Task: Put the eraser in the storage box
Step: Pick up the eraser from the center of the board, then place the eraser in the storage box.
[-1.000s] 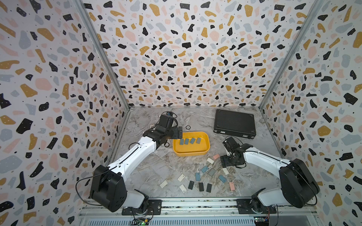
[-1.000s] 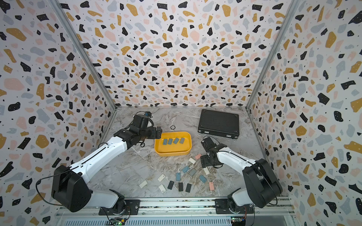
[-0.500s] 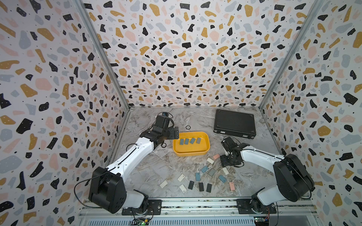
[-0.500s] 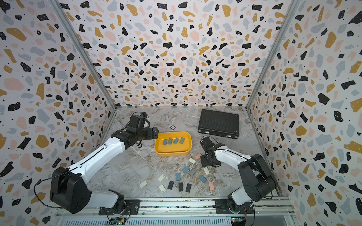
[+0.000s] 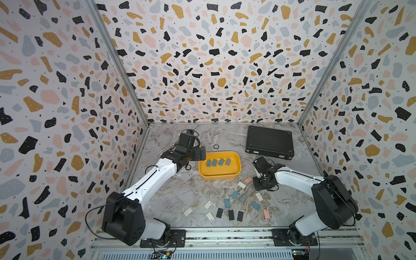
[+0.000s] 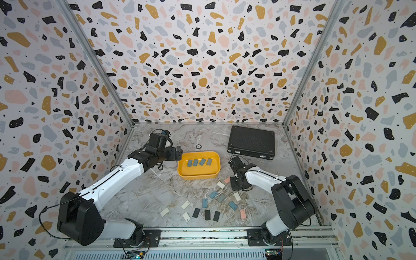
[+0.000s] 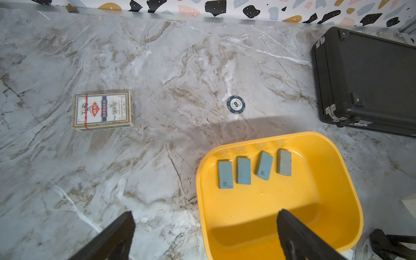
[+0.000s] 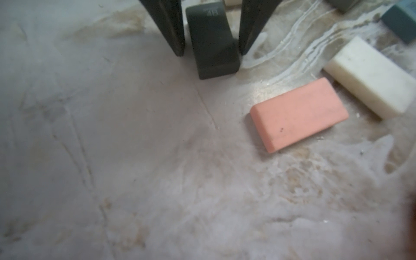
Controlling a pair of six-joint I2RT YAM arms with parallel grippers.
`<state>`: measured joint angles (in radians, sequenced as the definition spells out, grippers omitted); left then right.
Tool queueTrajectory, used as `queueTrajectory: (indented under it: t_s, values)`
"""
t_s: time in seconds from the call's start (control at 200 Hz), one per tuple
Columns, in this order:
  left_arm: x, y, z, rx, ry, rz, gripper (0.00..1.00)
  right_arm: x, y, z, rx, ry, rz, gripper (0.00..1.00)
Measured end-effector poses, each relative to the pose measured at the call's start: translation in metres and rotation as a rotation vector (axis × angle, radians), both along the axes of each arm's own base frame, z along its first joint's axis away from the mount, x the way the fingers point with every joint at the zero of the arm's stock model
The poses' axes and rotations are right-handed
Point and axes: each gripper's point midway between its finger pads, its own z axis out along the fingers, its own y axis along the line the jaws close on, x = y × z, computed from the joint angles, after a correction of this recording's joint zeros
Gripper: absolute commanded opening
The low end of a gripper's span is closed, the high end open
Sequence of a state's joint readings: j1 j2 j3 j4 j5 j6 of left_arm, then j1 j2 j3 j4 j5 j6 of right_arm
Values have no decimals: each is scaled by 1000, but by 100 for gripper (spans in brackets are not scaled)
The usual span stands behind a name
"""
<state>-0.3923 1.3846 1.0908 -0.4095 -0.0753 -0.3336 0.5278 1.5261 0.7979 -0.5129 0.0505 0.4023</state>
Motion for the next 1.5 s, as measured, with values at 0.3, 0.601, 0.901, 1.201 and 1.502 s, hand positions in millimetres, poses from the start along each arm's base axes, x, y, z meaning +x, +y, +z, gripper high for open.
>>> queueTrajectory:
  t_s: [0.3,0.601,0.901,1.201,1.502]
  values:
    - [0,0,0,-8,3,-4,99,1,0,1,-3,4,1,9]
    - [0,0,0,-7,3,-3,99,0,-6,11,-35,-6,1,7]
    - [3,9,2,-6,3,21,99,42,16,98,46,-194,28,8]
    - [25,37,33,-58,-44,107,100,65,58,137,81,-235,126,9]
    - [40,60,28,-88,-5,170,100,85,109,130,67,-189,235,9]
